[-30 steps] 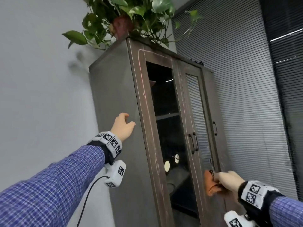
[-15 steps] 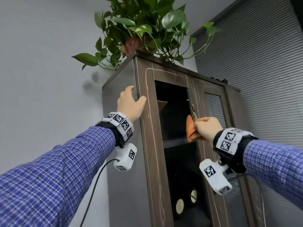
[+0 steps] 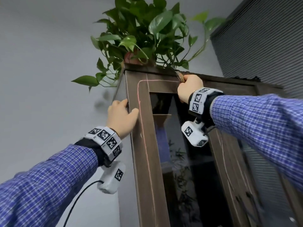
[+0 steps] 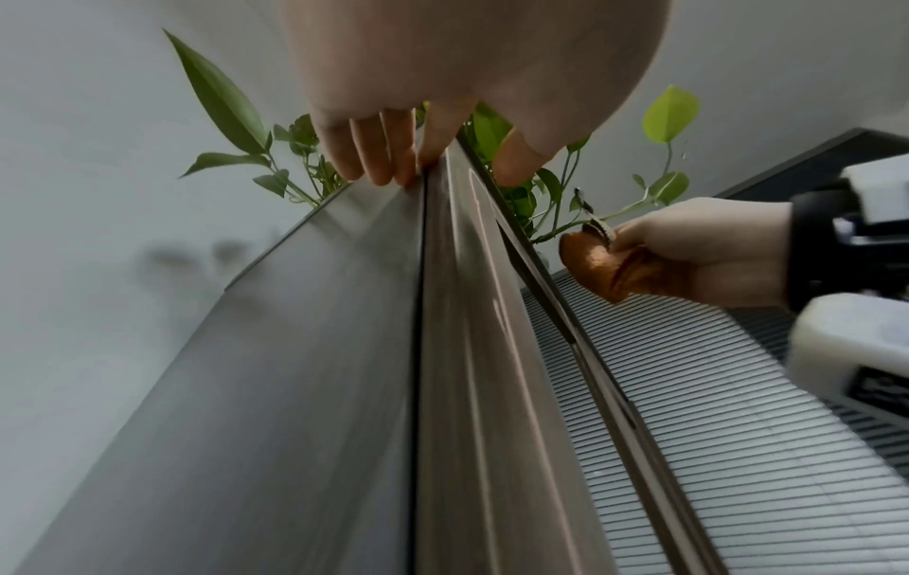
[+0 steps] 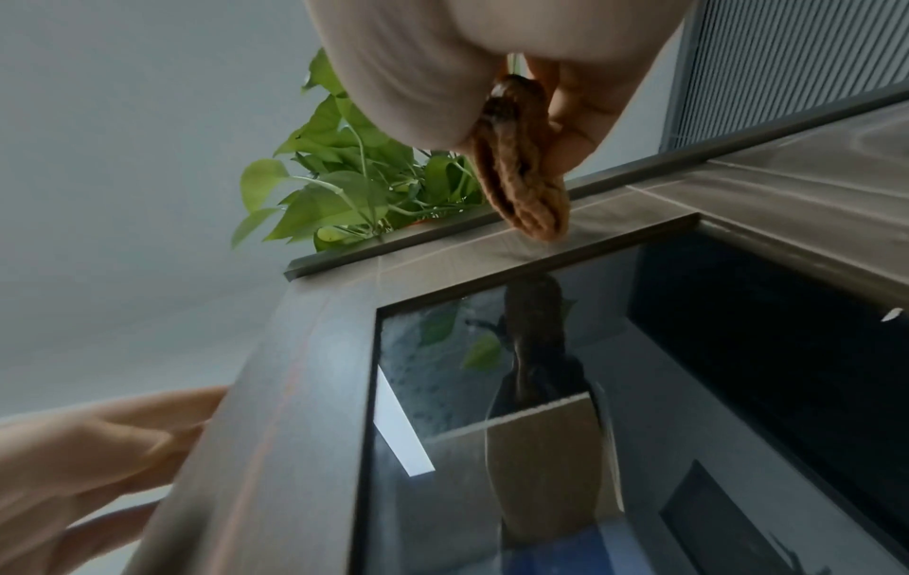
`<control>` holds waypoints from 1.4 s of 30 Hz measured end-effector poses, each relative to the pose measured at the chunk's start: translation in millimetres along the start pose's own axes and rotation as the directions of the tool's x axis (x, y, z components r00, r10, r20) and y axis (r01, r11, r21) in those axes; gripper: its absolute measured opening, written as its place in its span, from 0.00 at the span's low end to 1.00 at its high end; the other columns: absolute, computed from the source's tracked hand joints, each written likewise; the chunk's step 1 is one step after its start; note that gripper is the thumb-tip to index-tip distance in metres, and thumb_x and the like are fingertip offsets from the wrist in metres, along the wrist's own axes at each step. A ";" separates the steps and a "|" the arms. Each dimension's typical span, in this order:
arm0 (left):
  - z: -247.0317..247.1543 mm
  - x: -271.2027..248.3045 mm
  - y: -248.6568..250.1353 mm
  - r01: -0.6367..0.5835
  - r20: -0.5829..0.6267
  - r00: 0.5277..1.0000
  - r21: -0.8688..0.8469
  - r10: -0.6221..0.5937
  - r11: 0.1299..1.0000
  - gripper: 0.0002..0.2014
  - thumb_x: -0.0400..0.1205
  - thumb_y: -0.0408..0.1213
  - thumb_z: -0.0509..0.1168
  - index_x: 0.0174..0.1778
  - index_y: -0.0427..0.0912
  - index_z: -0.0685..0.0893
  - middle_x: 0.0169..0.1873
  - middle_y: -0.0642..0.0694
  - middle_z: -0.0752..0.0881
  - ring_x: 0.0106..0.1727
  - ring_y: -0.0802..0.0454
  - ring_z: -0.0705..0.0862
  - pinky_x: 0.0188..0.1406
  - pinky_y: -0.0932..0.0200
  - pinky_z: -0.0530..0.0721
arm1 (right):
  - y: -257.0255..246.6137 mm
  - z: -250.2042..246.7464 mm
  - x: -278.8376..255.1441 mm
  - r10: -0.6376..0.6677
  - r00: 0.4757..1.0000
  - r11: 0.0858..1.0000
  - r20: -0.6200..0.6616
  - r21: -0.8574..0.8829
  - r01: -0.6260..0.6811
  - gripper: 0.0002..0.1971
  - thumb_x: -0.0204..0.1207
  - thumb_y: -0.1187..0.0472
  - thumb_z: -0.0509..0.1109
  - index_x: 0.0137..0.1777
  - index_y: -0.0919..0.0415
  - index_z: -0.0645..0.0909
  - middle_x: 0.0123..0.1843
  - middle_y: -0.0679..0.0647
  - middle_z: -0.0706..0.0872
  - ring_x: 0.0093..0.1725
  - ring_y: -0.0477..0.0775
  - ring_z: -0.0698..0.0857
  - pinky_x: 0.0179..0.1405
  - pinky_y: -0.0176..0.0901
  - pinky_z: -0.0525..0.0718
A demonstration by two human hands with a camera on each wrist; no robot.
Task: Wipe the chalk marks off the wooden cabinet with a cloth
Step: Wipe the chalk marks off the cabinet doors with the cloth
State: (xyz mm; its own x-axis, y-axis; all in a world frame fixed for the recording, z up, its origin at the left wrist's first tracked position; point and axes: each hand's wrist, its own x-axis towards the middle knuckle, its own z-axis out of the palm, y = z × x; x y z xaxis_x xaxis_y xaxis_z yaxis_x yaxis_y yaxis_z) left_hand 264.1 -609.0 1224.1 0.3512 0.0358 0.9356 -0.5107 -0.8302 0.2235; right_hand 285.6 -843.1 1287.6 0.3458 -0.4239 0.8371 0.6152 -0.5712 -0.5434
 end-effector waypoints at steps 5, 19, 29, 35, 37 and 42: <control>1.4 5.0 11.2 0.058 -0.071 0.996 0.101 -0.051 0.993 0.20 0.70 0.54 0.51 0.30 0.39 0.74 0.31 0.42 0.76 0.40 0.36 0.76 0.41 0.48 0.77 | 13.6 22.3 31.4 -0.024 0.993 1.000 0.113 0.022 0.022 0.20 0.77 0.66 0.65 0.67 0.58 0.84 0.66 0.59 0.84 0.61 0.64 0.84 0.64 0.49 0.82; -0.8 -7.8 32.6 0.159 -0.024 0.987 -0.047 -0.161 0.986 0.18 0.75 0.49 0.55 0.39 0.38 0.82 0.39 0.48 0.77 0.46 0.52 0.74 0.48 0.54 0.69 | -18.3 58.0 36.2 -0.276 0.920 0.960 0.278 0.126 0.250 0.22 0.76 0.58 0.67 0.70 0.58 0.77 0.69 0.56 0.80 0.68 0.61 0.80 0.62 0.43 0.78; -18.9 -25.1 54.6 0.244 -0.027 0.964 -0.304 -0.264 0.921 0.14 0.74 0.47 0.59 0.53 0.48 0.79 0.58 0.40 0.87 0.58 0.44 0.83 0.60 0.49 0.81 | -42.5 60.1 1.4 -0.669 0.634 0.726 0.387 0.158 0.670 0.20 0.82 0.67 0.62 0.70 0.54 0.81 0.73 0.53 0.76 0.72 0.59 0.74 0.65 0.37 0.69; -15.5 -28.9 54.0 0.279 -0.029 0.950 -0.371 -0.311 0.886 0.15 0.80 0.46 0.57 0.57 0.42 0.75 0.60 0.31 0.86 0.50 0.46 0.81 0.49 0.53 0.79 | 6.4 51.5 -38.9 -0.763 0.446 0.584 0.467 0.203 0.786 0.22 0.79 0.68 0.61 0.69 0.49 0.83 0.63 0.52 0.77 0.62 0.56 0.74 0.63 0.48 0.74; -11.9 -28.7 53.9 0.286 -0.030 0.949 -0.340 -0.315 0.896 0.16 0.82 0.46 0.58 0.60 0.40 0.74 0.61 0.32 0.85 0.51 0.46 0.80 0.50 0.53 0.79 | 30.1 43.5 -65.4 -0.785 0.381 0.529 0.488 0.208 0.823 0.23 0.80 0.67 0.60 0.70 0.48 0.81 0.62 0.52 0.76 0.61 0.56 0.73 0.60 0.51 0.76; -6.5 -34.9 46.7 0.295 -0.059 0.950 -0.167 -0.308 0.941 0.37 0.70 0.53 0.60 0.71 0.33 0.78 0.62 0.36 0.85 0.64 0.39 0.84 0.69 0.38 0.81 | 68.0 31.0 -116.9 -0.776 0.242 0.441 0.583 0.226 0.868 0.25 0.79 0.68 0.59 0.74 0.50 0.78 0.65 0.55 0.76 0.61 0.58 0.73 0.54 0.53 0.80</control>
State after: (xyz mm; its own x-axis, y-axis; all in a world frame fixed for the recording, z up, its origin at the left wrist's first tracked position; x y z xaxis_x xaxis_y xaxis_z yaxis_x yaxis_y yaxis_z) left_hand 222.9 -645.4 1203.6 0.4445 0.3226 0.8357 -0.5078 -0.6777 0.5318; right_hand 308.9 -810.7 1154.7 0.0192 0.7500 0.6611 0.7321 -0.4609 0.5016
